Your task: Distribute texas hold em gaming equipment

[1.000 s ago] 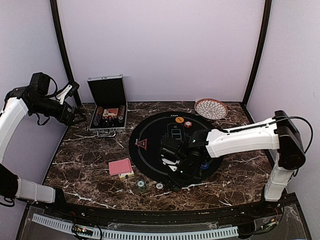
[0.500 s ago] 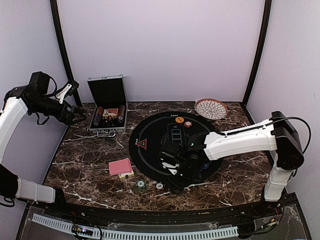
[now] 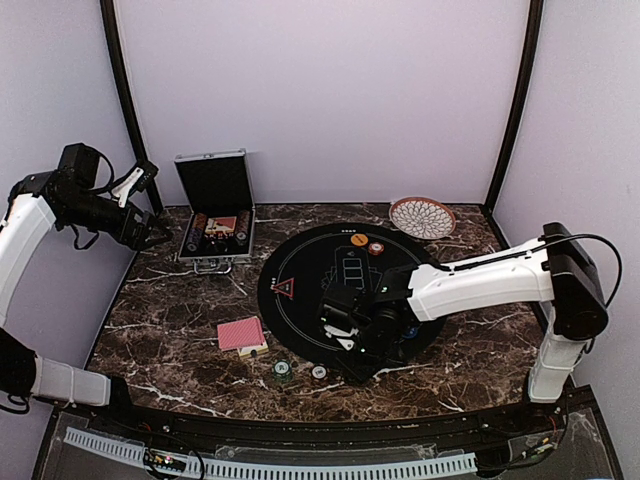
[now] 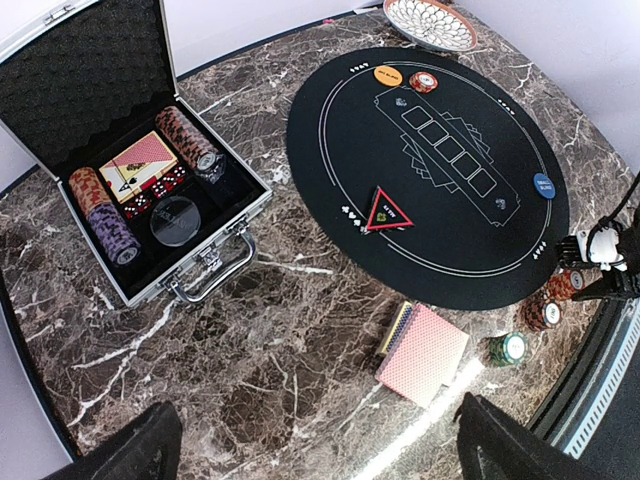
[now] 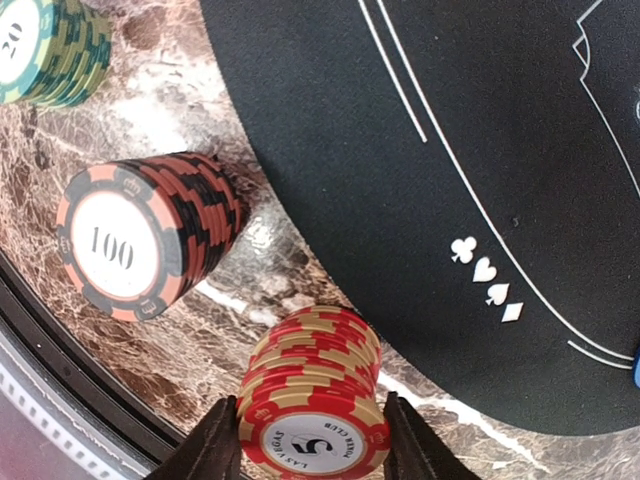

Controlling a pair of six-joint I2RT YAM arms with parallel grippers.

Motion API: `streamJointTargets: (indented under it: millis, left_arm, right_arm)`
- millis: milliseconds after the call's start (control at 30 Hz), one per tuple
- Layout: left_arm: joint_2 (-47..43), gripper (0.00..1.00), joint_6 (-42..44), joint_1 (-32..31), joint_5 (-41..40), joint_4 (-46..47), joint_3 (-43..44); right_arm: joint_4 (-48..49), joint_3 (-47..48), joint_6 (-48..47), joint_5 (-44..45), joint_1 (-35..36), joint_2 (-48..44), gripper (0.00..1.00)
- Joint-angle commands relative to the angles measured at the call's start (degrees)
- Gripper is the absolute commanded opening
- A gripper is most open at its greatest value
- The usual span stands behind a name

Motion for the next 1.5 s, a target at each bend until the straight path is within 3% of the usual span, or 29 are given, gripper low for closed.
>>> streamJointTargets:
  millis: [0, 333, 467, 767, 1467]
  left_arm:
    - [-1.1, 0.99, 0.8, -0.2, 1.0, -1.3, 1.1]
    - [-1.1, 0.99, 0.6, -0.2, 1.3, -1.3, 0.8]
    - [-1.1, 0.99, 0.6, -0.2, 1.2, -1.2, 0.9]
    - [-1.1, 0.99, 0.6, -0.2, 0.8, -1.2, 1.0]
    - [-1.1, 0.99, 0.5, -0.3, 1.5, -0.7, 0.5]
  right_arm:
    - [-0.9, 1.3, 0.0, 0.4, 0.9, -0.3, 0.45]
    - [-3.3, 3.1, 0.0, 1.8, 1.0, -1.2, 0.42]
    - [-4.7, 4.6, -0.1, 2.6, 1.0, -1.5, 0.35]
    - [-9.6, 15.8, -2.2, 4.9, -1.6, 1.2, 0.31]
    - [-6.4, 52.4, -6.5, 4.4, -11.9, 33.0, 0.3]
